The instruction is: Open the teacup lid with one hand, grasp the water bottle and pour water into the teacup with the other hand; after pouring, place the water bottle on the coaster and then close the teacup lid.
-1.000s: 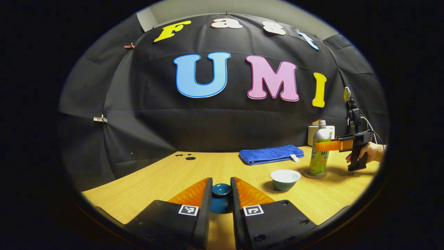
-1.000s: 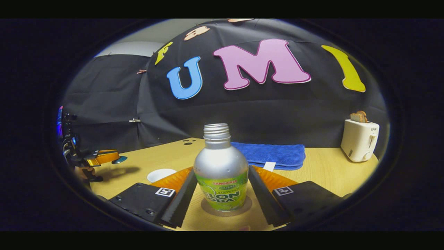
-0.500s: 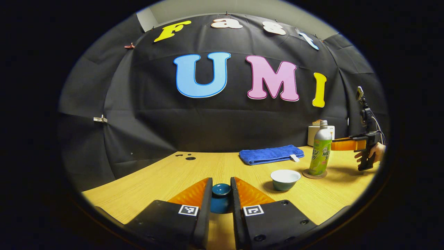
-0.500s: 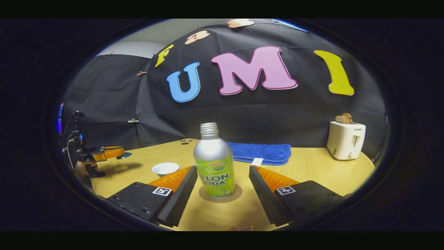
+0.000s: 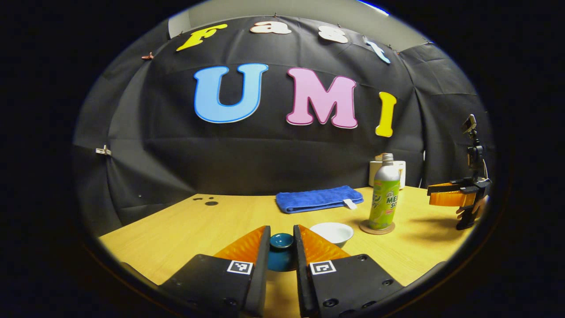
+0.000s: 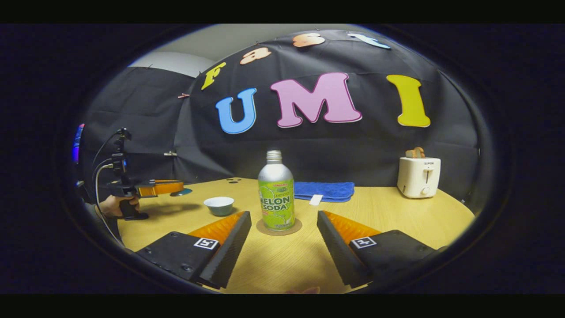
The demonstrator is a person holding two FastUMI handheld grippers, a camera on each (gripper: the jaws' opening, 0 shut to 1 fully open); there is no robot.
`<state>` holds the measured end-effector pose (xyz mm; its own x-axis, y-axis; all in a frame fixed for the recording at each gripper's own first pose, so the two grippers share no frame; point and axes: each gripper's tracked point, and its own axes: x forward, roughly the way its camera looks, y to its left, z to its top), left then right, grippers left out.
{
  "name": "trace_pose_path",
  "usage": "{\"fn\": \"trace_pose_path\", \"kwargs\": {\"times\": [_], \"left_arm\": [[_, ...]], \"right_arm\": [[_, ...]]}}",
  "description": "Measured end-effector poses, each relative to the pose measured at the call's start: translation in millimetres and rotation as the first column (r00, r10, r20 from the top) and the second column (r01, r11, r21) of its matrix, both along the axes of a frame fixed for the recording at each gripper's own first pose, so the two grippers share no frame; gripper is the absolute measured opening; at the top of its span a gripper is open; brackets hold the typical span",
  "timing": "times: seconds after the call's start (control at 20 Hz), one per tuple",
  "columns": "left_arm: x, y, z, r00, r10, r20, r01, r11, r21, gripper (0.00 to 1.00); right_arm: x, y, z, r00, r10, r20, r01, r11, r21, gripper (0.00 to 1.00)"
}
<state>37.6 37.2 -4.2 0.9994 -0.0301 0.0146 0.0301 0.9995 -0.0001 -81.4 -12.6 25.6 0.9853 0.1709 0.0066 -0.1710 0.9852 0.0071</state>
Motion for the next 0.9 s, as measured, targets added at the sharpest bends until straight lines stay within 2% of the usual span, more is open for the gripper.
{"fn": "trace_pose_path", "kwargs": {"times": [0.2, 0.25, 0.35, 0.75, 0.9], "left_arm": [[28.5, -25.8, 1.2, 0.999, -0.053, 0.002, 0.053, 0.999, 0.004, 0.33], [35.0, -32.9, 1.9, 0.998, -0.070, 0.004, 0.070, 0.998, 0.005, 0.33], [46.2, -44.2, 1.7, 0.996, -0.093, 0.001, 0.093, 0.996, 0.009, 0.33], [68.5, -62.7, -14.2, 0.986, -0.118, -0.120, 0.127, 0.989, 0.076, 0.33], [71.6, -68.7, -14.9, 0.982, -0.138, -0.132, 0.151, 0.984, 0.090, 0.33]], "right_arm": [[-13.4, 5.9, -4.8, 1.000, -0.021, -0.002, 0.021, 1.000, -0.011, 0.94], [-14.3, 5.6, -2.4, 1.000, -0.027, -0.003, 0.027, 1.000, -0.009, 0.89], [-13.3, 2.2, -2.3, 0.999, -0.053, -0.003, 0.053, 0.999, -0.011, 0.94], [-14.7, 0.4, -2.7, 0.998, -0.064, -0.004, 0.064, 0.998, -0.010, 0.94], [-14.4, 0.3, -2.5, 0.998, -0.063, -0.004, 0.063, 0.998, -0.010, 0.94]]}}
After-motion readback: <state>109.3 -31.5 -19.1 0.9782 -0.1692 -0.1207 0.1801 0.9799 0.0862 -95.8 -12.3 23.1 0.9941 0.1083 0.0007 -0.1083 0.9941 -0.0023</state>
